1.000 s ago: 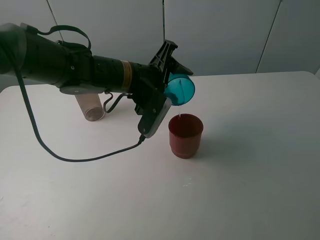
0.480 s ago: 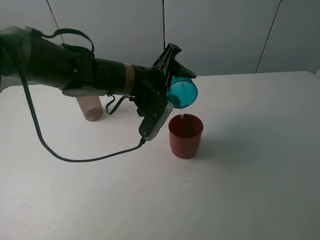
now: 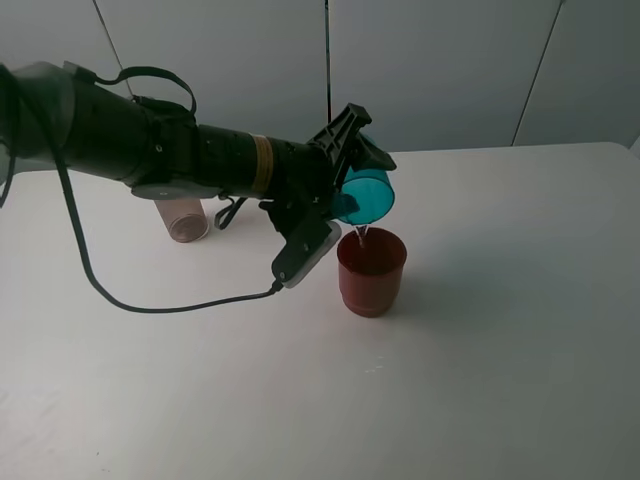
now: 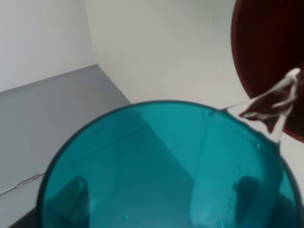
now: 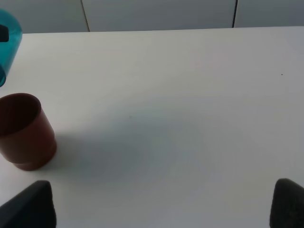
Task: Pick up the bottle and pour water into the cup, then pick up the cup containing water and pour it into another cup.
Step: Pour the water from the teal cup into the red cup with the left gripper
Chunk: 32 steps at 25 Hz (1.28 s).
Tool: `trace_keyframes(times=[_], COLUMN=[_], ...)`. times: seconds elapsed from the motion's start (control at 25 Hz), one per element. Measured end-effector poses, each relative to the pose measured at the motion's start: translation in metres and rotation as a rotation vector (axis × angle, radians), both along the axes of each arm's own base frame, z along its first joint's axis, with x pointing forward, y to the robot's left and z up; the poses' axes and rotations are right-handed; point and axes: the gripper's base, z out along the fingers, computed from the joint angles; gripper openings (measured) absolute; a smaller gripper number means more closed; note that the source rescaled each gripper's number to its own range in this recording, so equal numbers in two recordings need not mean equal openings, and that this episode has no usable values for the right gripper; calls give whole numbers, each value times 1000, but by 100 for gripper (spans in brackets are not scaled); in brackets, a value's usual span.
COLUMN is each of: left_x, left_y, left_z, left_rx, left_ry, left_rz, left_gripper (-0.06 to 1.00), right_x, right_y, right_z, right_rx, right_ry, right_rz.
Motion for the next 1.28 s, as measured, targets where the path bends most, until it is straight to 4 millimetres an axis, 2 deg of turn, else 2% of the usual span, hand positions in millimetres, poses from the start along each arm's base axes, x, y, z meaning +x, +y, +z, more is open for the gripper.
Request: trace_keyframes(times=[1.04,1.16,1.28], left_x=[-2,-2,-2], left_y=[-3,-4,-4], left_z=[1,1,2], left_rx=[-11,-25,-80], left_ry=[-67,-46,51], left_rz=[-68,-59,-3], left_gripper=[19,19,19], right_x=[0,0,0], right_y=[0,0,0], right_z=[0,0,0], right_rx=[0,0,0], right_ry=[0,0,0], right_rz=[0,0,0])
